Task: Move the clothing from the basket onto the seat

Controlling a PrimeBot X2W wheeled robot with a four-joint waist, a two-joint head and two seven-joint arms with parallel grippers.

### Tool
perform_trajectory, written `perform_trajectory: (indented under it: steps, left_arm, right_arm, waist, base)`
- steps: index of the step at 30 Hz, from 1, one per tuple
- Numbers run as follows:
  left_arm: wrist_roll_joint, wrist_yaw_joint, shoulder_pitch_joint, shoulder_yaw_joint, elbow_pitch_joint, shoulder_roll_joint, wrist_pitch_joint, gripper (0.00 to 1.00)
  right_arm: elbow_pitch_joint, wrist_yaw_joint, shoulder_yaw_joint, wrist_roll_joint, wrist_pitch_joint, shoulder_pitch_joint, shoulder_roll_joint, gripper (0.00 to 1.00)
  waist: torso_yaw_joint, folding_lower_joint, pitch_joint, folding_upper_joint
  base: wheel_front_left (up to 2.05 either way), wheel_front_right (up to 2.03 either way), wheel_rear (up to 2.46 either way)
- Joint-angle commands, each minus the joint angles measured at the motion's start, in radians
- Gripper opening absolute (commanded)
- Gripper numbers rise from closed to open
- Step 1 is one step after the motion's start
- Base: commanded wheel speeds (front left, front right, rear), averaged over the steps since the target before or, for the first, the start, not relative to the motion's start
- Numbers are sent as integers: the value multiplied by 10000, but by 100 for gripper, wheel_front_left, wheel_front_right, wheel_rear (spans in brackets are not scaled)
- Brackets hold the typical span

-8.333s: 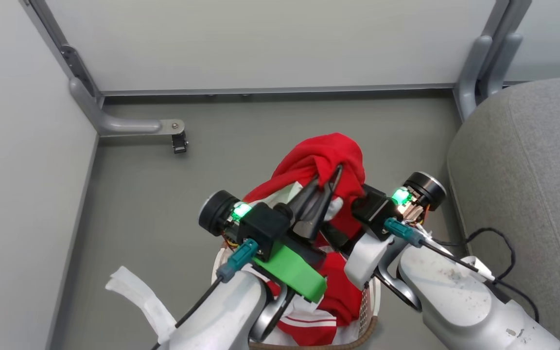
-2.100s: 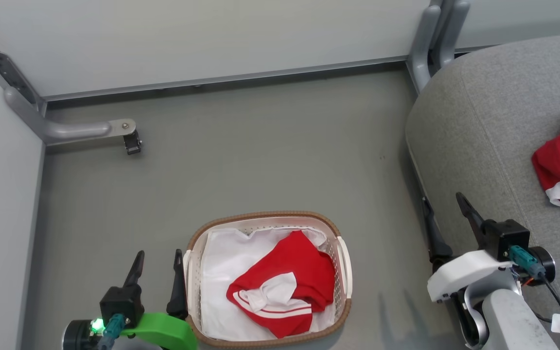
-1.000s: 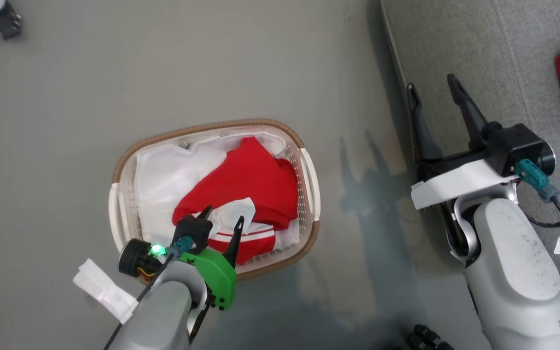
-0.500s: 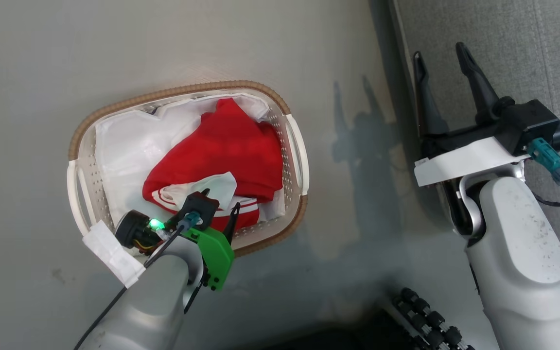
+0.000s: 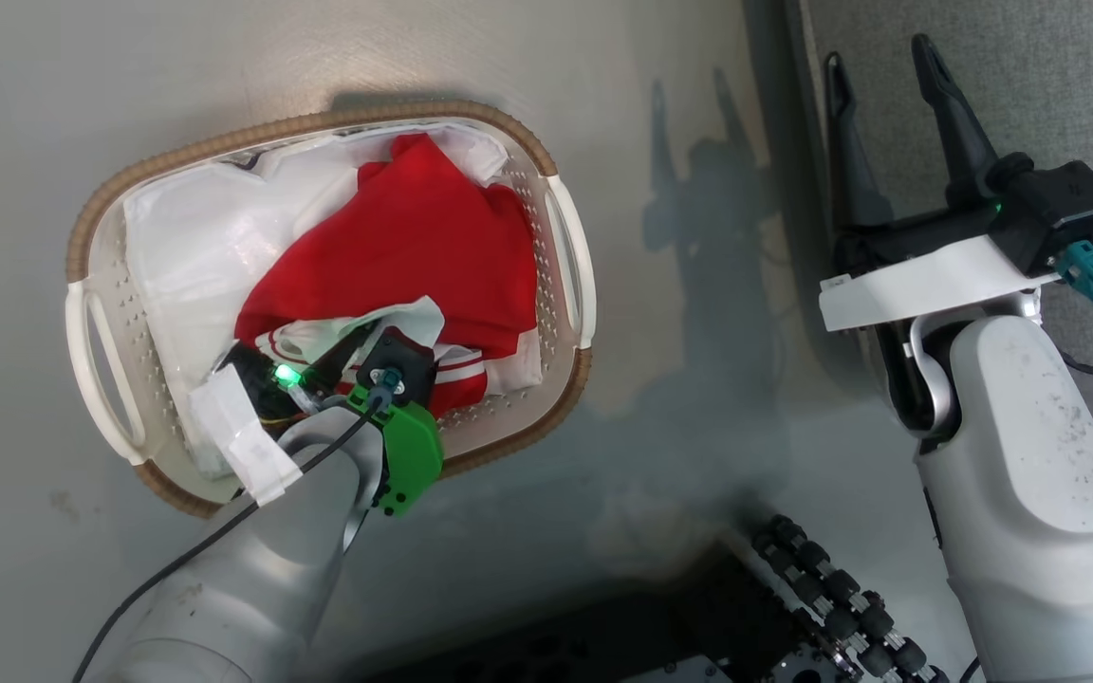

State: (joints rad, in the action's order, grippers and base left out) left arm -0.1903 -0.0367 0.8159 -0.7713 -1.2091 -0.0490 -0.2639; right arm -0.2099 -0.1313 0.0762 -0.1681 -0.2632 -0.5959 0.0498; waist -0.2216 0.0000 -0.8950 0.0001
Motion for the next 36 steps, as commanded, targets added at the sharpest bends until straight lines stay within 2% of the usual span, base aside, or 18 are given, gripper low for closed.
perform_trajectory:
  steps: [1, 7, 10, 12, 13, 15, 16, 26, 36]
  left_arm:
    - [102, 173, 247, -59, -133, -148, -9, 100]
    - [436, 852, 709, -240, -14, -232, -9, 100]
    - [457, 973, 843, -222, 111, -255, -9, 100]
    - [397, 900, 911, -190, 159, -281, -9, 100]
    - [356, 840, 912, -188, 198, -265, -9, 81]
    - [337, 729, 912, -211, 263, -253, -9, 12]
    - [305, 694, 915, -196, 287, -261, -9, 0]
    - [-7, 564, 239, 122, 988, -354, -9, 0]
    - [-274, 510, -1080, 639, 2141, -305, -9, 0]
  right_arm:
    - [58, 12, -24, -84, -22, -113, 32, 100]
    - [121, 12, -66, -136, -22, -179, 32, 100]
    - [120, 12, -78, -157, -22, -196, 32, 100]
    - [112, 12, -54, -171, -22, -212, 32, 100]
    - [102, 12, -27, -188, -22, -215, 32, 100]
    - [78, 12, 6, -199, -22, -214, 34, 100]
    - [64, 12, 21, -211, -22, -214, 32, 100]
    - [-192, 12, 64, -241, -22, 26, 34, 100]
    - [-547, 12, 257, -72, -22, 588, 37, 100]
  waist:
    - [-74, 0, -240, -1]
    - [-109, 0, -481, -1]
    - [-97, 0, -551, -1]
    - [-99, 0, -581, -1]
    - [-106, 0, -586, -1]
    - [-116, 0, -582, -1]
    - [-116, 0, -575, -1]
    - [-32, 0, 91, -1]
    - [534, 0, 1695, -1]
  base:
    - [0, 0, 0]
    - [0, 0, 0]
    - [0, 0, 0]
    - [0, 0, 0]
    - [0, 0, 0]
    - [0, 0, 0]
    - [0, 0, 0]
    - [0, 0, 0]
    - [0, 0, 0]
